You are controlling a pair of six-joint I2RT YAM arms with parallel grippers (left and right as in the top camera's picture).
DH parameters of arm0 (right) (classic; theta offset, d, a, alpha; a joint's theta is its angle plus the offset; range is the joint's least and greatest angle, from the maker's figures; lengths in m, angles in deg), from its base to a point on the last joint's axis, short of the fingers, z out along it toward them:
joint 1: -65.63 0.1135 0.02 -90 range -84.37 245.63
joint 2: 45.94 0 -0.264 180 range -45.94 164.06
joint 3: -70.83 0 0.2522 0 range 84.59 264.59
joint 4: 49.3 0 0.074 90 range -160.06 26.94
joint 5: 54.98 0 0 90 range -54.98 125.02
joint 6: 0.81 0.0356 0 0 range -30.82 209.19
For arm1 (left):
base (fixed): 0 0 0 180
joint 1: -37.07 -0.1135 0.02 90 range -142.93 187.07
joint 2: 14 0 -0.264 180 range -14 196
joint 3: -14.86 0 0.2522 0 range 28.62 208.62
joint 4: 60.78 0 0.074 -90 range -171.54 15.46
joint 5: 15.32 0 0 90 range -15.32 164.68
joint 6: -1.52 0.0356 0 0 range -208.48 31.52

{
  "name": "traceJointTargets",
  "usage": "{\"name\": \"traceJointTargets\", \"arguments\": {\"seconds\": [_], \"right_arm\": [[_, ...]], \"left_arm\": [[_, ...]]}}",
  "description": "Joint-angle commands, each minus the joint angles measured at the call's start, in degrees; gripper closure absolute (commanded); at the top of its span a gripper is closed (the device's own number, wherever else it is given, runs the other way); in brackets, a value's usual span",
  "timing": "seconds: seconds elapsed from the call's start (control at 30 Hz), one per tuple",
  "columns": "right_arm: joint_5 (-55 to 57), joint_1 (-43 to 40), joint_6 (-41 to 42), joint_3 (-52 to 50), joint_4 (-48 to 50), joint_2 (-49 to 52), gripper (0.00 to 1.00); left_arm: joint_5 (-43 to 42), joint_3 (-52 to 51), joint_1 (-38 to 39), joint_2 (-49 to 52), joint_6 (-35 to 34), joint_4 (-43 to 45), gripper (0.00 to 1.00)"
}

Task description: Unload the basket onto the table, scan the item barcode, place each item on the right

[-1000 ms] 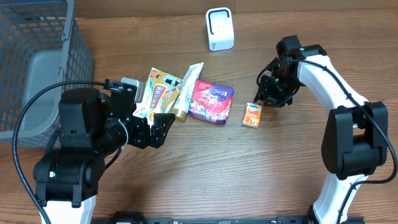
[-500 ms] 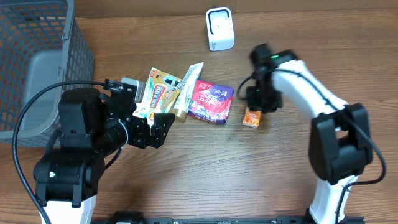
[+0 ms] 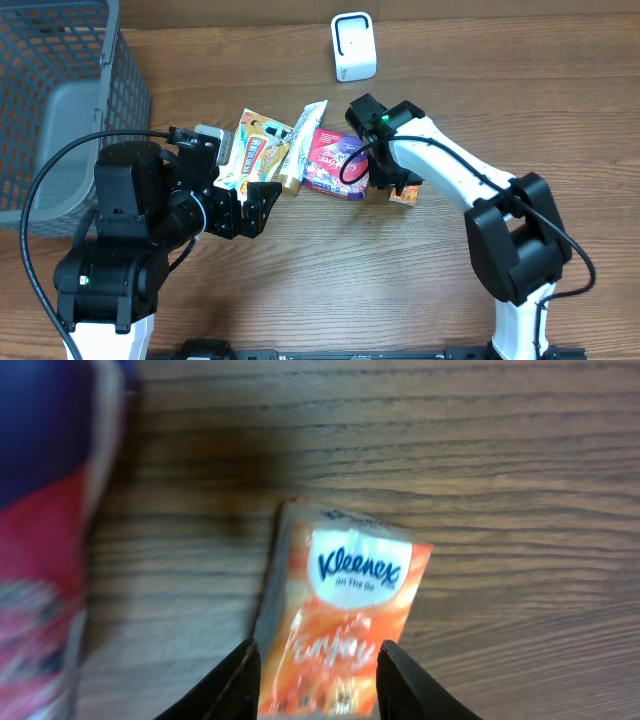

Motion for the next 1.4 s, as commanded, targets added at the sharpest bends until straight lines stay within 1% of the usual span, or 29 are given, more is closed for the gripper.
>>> {"name": "traceJointTargets", "arguments": {"seconds": [0.0,0.07,0.13,0.23,0.3,0.33,0.4,0.43,0.57,0.73,0.87,1.0,1.1,1.17,1.37], "right_arm": [[2.29,-0.28,2.47,0.04,0.52,2.82,0.62],[2.27,-0.26,2.49,0.04,0.52,3.1,0.62],[2.29,-0.26,2.49,0.04,0.52,3.26,0.67],[2.29,-0.35,2.49,0.04,0.79,3.26,0.69],[2.29,-0.48,2.49,0.04,0.96,3.26,0.73],[2.29,-0.48,2.51,0.04,0.96,3.26,0.77],[2.19,-0.48,2.69,0.04,0.94,3.26,0.94],[1.92,-0.48,2.67,0.04,0.92,3.26,0.96],[-1.01,-0.61,2.62,0.63,0.33,3.19,0.96],[-8.87,-2.58,1.4,5.77,-3.19,2.75,0.96],[-21.92,-6.23,-5.4,10.8,-4.87,1.68,0.96],[-37.35,-11.26,-12.48,12.07,-4.02,1.46,0.96],[-48.94,-15.74,-17.84,9.9,-3.26,1.51,0.96],[-54.42,-18.45,-20.06,7.69,-2.43,1.53,0.96],[-62.97,-25.9,-20.44,-2.14,4.0,1.53,0.96]], "left_arm": [[0.35,1.07,-0.42,0.07,1.29,0.09,0.0],[0.35,1.07,-0.42,0.07,1.29,0.09,0.0],[0.35,1.07,-0.42,0.07,1.29,0.09,0.0],[0.35,1.07,-0.42,0.07,1.29,0.09,0.0],[0.35,1.07,-0.42,0.07,1.29,0.09,0.0],[0.35,1.05,-0.42,0.07,1.29,0.09,0.0],[0.35,1.07,-0.42,0.07,1.29,0.09,0.0],[0.35,1.07,-0.42,0.07,1.29,0.09,0.0],[0.35,1.07,-0.42,0.07,1.29,0.09,0.0],[0.35,1.07,-0.42,0.09,1.29,0.11,0.0],[0.35,1.07,-0.42,0.07,1.29,0.11,0.0],[0.35,1.07,-0.42,0.07,1.29,0.11,0.0],[0.35,1.07,-0.42,0.07,1.29,0.09,0.0],[0.35,1.07,-0.42,0.07,1.29,0.11,0.0],[0.35,1.07,-0.42,0.07,1.29,0.09,0.0]]}}
